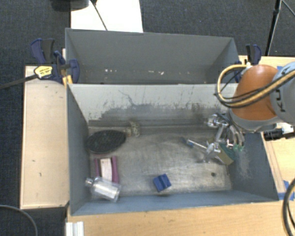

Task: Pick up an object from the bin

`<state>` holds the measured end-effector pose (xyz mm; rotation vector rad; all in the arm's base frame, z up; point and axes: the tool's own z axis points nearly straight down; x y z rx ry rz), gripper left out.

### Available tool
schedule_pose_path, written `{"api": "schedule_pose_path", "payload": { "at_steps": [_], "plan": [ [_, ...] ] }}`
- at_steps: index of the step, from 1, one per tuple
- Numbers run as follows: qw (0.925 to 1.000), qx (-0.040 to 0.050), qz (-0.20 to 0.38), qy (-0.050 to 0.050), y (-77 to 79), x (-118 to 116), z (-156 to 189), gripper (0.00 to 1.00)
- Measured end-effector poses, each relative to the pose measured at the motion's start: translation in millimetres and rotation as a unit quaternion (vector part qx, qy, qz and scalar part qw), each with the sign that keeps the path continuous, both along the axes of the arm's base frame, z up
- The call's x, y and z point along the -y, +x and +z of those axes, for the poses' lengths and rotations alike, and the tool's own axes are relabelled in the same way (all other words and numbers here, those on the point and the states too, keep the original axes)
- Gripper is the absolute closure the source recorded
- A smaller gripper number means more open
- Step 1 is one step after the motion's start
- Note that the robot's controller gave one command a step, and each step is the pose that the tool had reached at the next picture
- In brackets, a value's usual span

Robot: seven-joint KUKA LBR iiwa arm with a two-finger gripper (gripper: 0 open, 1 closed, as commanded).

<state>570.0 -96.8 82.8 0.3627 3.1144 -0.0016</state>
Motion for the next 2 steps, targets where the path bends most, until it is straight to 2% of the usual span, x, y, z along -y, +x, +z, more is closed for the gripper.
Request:
{"api": "schedule_pose_path", "payload": {
  "at_steps": [1,2],
  "plan": [
    [0.9907,-0.0015,0.136,0.000,-8.8,-5.0,-11.6,0.00],
    [0.9907,-0.0007,0.136,0.000,-8.3,-5.2,-10.6,1.00]
  ]
}}
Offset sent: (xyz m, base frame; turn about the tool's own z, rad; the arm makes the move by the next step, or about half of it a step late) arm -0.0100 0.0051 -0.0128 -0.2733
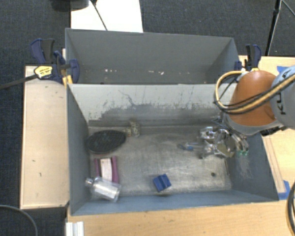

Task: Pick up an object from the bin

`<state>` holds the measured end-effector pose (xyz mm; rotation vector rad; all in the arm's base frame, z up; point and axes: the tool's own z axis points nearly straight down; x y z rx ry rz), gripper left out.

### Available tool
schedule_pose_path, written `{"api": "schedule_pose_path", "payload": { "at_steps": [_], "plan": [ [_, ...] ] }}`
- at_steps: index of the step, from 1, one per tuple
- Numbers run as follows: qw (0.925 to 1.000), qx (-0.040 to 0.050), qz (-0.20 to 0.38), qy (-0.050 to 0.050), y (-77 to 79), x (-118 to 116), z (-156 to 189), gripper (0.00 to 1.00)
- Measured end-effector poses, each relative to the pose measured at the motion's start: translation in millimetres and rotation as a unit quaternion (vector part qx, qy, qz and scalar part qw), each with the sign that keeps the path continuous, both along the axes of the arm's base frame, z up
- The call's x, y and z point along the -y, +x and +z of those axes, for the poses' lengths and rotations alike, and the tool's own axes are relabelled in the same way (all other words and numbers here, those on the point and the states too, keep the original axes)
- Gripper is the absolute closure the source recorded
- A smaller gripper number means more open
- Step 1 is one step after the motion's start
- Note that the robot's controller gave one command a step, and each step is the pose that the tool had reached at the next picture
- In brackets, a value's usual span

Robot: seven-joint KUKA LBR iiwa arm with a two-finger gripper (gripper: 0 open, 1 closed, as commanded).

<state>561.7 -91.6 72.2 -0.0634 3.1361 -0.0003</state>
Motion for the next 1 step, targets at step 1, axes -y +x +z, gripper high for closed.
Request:
{"api": "schedule_pose_path", "payload": {
  "at_steps": [1],
  "plan": [
    [0.9937,0.0019,0.112,-0.001,-37.5,-8.2,133.5,1.00]
  ]
}}
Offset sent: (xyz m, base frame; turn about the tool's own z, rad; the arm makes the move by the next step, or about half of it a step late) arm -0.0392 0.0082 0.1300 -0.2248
